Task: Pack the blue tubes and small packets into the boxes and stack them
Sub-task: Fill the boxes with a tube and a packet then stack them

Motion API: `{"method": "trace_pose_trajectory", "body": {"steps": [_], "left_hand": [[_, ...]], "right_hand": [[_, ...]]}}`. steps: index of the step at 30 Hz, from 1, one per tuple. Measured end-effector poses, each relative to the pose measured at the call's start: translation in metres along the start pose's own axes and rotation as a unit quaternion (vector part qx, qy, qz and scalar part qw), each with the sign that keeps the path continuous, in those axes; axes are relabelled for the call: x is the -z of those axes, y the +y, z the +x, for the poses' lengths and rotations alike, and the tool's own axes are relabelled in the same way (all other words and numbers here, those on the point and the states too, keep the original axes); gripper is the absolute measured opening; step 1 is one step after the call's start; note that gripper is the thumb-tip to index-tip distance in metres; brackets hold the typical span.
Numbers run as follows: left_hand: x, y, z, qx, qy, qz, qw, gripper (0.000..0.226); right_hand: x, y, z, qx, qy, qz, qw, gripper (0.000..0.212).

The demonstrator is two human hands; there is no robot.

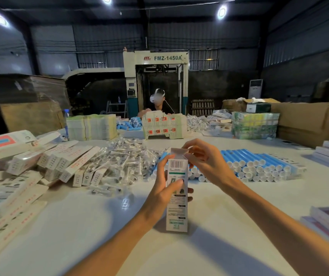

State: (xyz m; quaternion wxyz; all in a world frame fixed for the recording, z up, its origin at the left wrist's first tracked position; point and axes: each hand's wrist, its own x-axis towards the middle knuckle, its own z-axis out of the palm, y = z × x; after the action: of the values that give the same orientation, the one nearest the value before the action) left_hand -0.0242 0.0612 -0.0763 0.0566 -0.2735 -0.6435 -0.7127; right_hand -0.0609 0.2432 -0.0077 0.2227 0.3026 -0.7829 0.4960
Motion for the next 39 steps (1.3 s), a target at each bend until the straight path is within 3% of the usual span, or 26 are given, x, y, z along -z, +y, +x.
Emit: {"method": "trace_pose_trajectory", "body": {"steps": [3,7,10,13,20,31,36,39], "left_hand": [[-0.005,-0.002,-0.001,0.019,0.012,-0.027,0.999,0.065],[-0.004,-0.005,-0.002,-0.01,0.028,0.058,0.998,0.081],[-0.001,-0.003,0.001,-0.017,0.056,0.083,0.995,0.088],[0.001,-0.003,0.001,-0.024,0.049,0.11,0.992,0.096],[0.003,-0.001,-0.001,-0.027,0.038,0.121,0.992,0.103],[0.003,-0.001,-0.002,-0.039,0.029,0.104,0.993,0.107],[0.005,-0.002,0.0,-0.042,0.035,0.109,0.993,0.103],[0.007,-0.005,0.002,-0.04,0.05,0.102,0.993,0.098]], "right_hand": [[-0.006,0.002,-0.005,0.039,0.012,-0.066,0.997,0.012],[-0.007,0.004,-0.012,0.039,-0.001,-0.112,0.993,0.017],[-0.008,0.0,-0.015,0.007,-0.028,-0.011,1.0,0.015],[-0.011,-0.009,-0.014,-0.033,-0.003,0.096,0.995,0.012],[-0.006,-0.02,-0.011,-0.146,-0.012,0.22,0.964,0.01],[0.004,-0.022,-0.004,-0.172,-0.056,0.201,0.963,0.004],[0.003,-0.02,-0.008,-0.172,-0.075,0.193,0.963,0.013],[-0.005,-0.017,-0.02,-0.141,-0.069,0.123,0.98,0.019]]}}
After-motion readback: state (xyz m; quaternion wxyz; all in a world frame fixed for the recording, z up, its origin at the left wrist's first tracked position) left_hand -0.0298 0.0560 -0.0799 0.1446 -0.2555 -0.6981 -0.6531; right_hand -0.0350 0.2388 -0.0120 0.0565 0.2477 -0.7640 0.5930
